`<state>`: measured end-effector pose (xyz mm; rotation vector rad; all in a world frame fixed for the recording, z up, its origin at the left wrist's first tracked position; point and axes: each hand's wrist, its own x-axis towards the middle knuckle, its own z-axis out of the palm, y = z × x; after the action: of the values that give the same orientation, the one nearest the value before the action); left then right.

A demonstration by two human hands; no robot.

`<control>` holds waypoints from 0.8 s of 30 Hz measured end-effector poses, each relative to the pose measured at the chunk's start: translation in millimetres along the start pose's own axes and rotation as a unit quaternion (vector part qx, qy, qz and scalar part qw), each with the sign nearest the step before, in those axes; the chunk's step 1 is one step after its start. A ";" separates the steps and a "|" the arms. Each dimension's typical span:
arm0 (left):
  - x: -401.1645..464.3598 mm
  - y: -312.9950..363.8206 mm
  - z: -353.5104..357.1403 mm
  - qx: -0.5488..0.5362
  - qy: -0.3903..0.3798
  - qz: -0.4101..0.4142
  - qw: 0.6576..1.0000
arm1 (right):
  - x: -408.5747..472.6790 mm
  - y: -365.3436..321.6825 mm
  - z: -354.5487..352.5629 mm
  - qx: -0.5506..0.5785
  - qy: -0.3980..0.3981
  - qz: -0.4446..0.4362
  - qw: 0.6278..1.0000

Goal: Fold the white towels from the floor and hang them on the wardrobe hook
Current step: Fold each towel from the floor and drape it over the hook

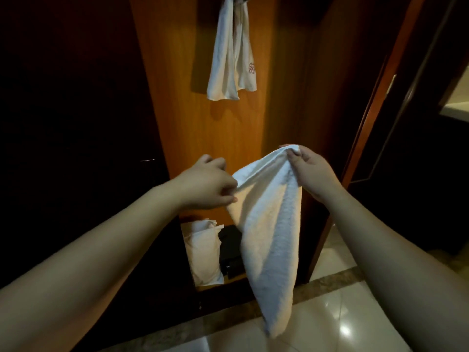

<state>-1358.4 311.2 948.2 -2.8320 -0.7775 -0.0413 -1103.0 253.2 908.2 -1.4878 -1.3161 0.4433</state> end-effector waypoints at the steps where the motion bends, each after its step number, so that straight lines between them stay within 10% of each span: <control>1: -4.7 -6.7 -5.0 0.016 0.020 0.001 1.000 | -0.7 1.2 -1.0 -0.003 -0.006 0.005 1.000; 5: -20.4 -21.1 -16.6 0.086 0.134 -0.017 0.987 | -3.2 2.3 -5.2 0.030 -0.002 0.021 0.999; 10: -24.1 -18.1 -24.8 -0.083 0.236 -0.133 0.959 | -2.1 -13.2 -6.0 0.039 -0.028 -0.001 0.999; 14: -20.0 -19.2 -35.8 -0.089 0.197 -0.245 0.945 | 3.6 -20.1 -5.9 -0.006 -0.064 -0.029 0.997; 19: -15.6 -23.4 -49.6 -0.048 0.155 -0.144 0.976 | 9.5 -26.5 -12.3 0.010 -0.050 -0.044 0.998; 24: -10.6 -20.1 -54.1 -0.157 0.213 -0.231 0.936 | 6.8 -41.8 -22.2 0.029 -0.044 -0.052 0.997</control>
<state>-1376.3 311.8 1004.1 -2.6762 -1.3973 -0.8873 -1103.4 242.6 954.8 -1.3594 -1.4307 0.4802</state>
